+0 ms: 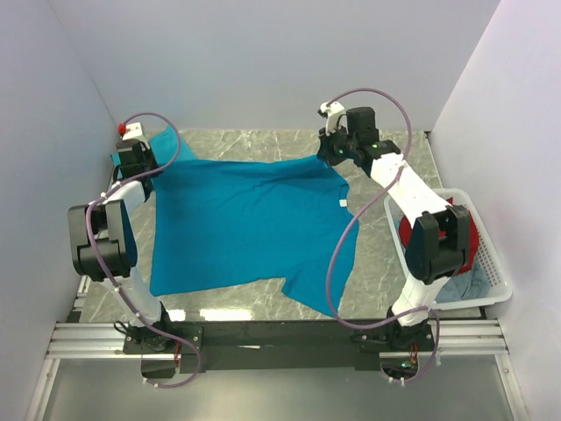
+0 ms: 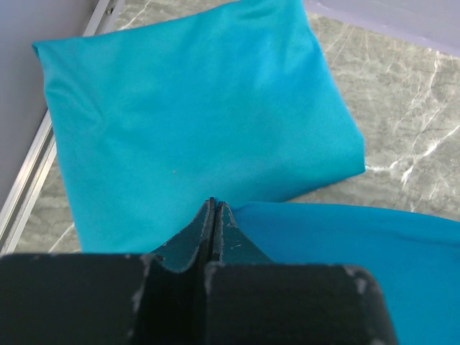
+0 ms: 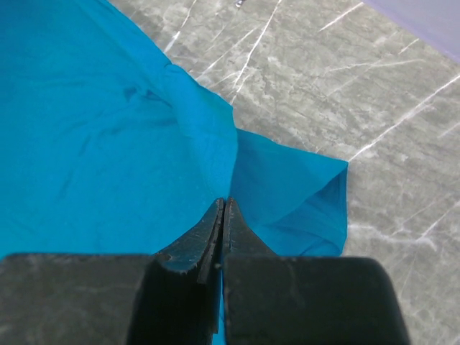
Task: Fold and stack the t-shirts
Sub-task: Fold the tshirt
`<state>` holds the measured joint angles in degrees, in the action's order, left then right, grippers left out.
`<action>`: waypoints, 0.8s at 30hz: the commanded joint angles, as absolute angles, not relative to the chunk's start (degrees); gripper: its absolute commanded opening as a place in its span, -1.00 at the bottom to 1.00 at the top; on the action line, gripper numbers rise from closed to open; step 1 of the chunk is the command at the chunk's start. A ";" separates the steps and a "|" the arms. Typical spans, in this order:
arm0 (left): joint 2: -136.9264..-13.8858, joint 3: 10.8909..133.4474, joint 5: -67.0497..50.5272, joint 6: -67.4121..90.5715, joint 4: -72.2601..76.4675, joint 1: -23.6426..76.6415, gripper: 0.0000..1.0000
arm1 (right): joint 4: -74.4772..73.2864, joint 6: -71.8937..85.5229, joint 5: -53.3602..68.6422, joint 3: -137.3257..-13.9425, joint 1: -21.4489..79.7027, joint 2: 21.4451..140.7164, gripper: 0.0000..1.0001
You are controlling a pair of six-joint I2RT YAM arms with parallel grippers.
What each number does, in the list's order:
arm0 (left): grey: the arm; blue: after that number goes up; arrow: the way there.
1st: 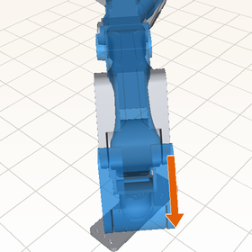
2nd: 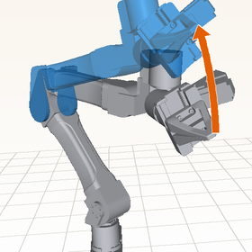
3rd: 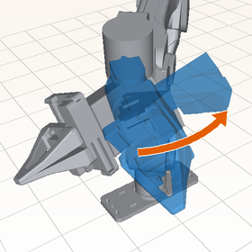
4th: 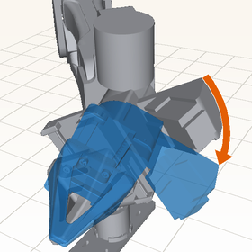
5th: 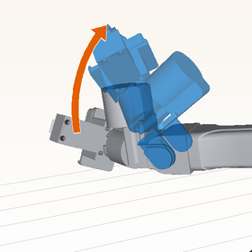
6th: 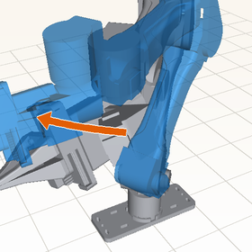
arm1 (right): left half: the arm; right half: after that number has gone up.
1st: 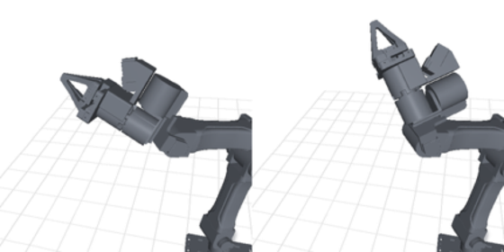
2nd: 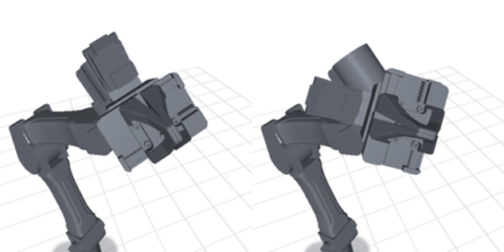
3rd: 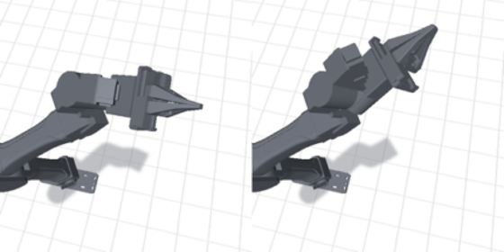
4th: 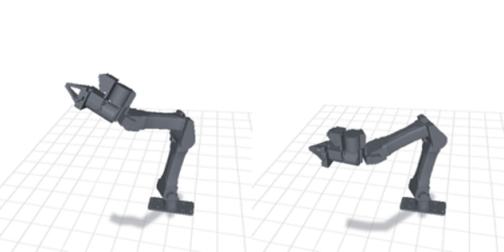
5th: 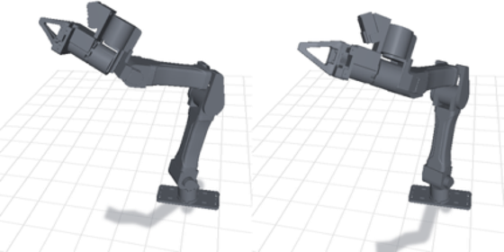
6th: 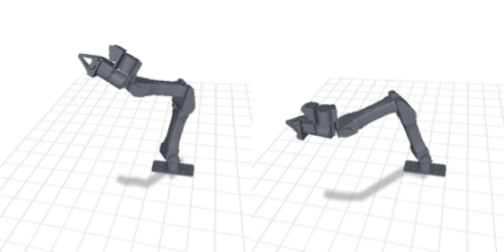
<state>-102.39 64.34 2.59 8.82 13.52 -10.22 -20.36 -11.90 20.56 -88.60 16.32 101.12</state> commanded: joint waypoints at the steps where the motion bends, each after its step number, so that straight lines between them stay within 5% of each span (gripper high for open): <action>1: -98.62 62.84 2.81 9.32 16.43 -10.55 -0.99 | -18.54 -12.39 20.39 -87.37 17.14 96.24 -1.00; 24: -92.90 56.25 4.30 9.67 16.44 -10.55 -0.99 | -18.19 -12.30 19.60 -82.79 17.93 93.17 -1.00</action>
